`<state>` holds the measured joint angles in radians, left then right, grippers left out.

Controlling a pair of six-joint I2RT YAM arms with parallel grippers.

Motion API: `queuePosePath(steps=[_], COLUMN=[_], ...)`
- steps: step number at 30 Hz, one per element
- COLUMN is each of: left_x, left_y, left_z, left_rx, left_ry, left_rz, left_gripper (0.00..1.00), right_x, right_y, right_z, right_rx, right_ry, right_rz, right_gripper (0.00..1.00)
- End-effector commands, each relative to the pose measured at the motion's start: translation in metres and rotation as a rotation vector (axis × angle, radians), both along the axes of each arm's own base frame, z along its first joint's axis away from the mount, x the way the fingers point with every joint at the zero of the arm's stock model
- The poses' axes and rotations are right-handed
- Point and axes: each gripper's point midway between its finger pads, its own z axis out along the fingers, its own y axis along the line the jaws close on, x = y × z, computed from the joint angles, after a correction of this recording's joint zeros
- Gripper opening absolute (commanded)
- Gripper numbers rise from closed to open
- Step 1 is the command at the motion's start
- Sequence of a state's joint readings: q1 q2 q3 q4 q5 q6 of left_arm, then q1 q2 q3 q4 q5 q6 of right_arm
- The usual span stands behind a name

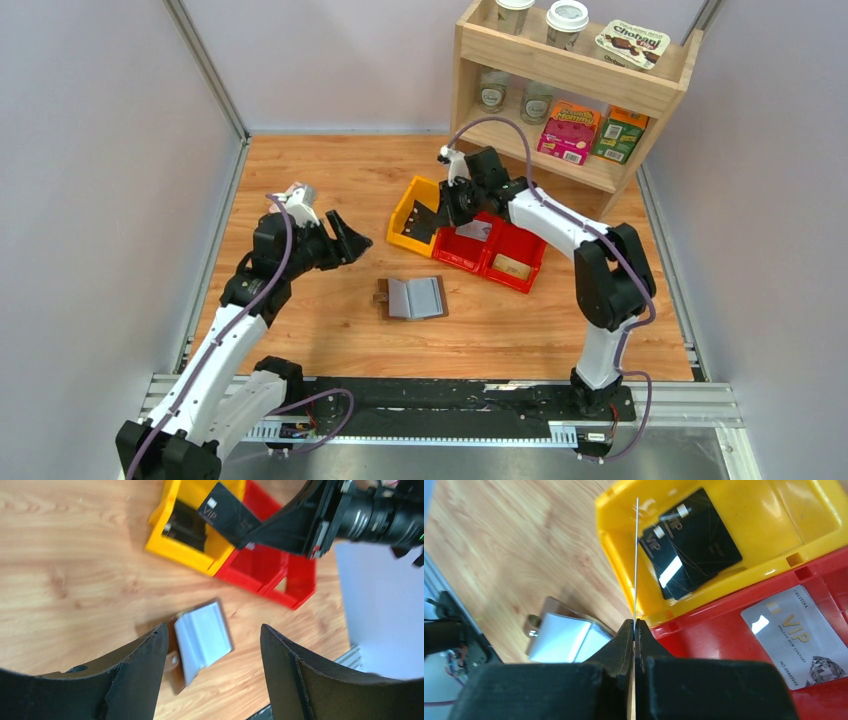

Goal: Take the credit cards out of the card holder
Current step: Place the credit card in the storage box.

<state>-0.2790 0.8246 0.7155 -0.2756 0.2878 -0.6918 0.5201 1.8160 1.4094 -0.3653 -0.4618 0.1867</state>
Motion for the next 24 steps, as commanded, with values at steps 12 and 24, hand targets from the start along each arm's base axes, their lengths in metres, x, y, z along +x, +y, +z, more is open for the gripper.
queuePosePath(steps=[12, 24], left_x=[-0.031, -0.032], left_y=[0.012, 0.001], left_z=[-0.001, -0.002], left_rx=[0.186, 0.14], left_ry=[-0.039, -0.018], left_rz=[-0.121, -0.162], left_gripper=[0.77, 0.78], right_x=[0.021, 0.063], right_y=[0.018, -0.008], right_z=[-0.043, -0.023], right_rx=[-0.11, -0.281], right_ry=[-0.013, -0.133], right_rz=[0.183, -0.006], right_gripper=[0.0, 0.27])
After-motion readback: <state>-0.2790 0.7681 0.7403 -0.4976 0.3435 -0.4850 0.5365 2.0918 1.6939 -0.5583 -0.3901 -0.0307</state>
